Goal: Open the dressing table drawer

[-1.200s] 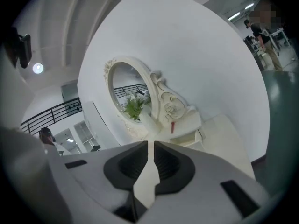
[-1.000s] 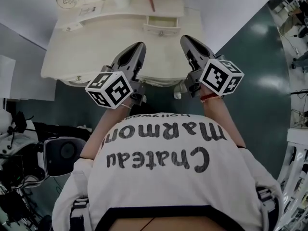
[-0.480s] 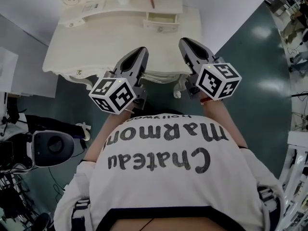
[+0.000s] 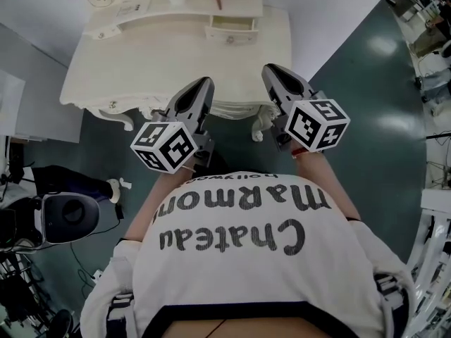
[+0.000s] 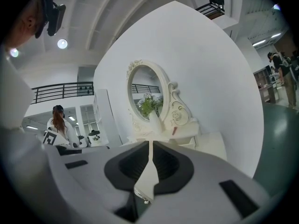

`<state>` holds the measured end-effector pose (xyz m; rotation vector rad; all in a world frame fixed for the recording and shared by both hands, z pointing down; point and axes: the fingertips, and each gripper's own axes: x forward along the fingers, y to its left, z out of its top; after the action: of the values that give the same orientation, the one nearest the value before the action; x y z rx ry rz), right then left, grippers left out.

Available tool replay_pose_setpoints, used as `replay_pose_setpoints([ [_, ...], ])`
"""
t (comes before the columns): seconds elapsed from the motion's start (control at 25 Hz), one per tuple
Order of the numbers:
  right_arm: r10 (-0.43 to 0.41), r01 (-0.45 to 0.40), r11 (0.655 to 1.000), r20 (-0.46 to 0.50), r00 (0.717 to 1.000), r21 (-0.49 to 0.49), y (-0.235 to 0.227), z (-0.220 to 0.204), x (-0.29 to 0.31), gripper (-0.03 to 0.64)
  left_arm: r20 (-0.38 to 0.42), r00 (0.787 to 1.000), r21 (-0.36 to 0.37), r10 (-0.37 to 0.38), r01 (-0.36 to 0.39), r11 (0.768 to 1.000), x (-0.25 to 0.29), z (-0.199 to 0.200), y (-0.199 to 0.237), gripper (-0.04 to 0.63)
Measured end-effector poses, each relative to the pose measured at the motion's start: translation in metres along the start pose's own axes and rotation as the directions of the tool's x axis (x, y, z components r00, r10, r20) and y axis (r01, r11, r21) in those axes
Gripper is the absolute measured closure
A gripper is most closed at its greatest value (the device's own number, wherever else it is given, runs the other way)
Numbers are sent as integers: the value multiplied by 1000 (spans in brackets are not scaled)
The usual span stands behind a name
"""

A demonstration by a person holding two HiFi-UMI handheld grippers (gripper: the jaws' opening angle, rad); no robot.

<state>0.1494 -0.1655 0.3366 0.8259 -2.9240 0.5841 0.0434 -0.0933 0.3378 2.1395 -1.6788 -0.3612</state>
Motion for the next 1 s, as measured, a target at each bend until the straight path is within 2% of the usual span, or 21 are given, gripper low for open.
replay_pose_setpoints([
  [1.0, -38, 38, 999, -22, 999, -16, 1, -11, -11, 571, -12, 1000, -21, -18, 17, 1000, -7, -7, -5, 573],
])
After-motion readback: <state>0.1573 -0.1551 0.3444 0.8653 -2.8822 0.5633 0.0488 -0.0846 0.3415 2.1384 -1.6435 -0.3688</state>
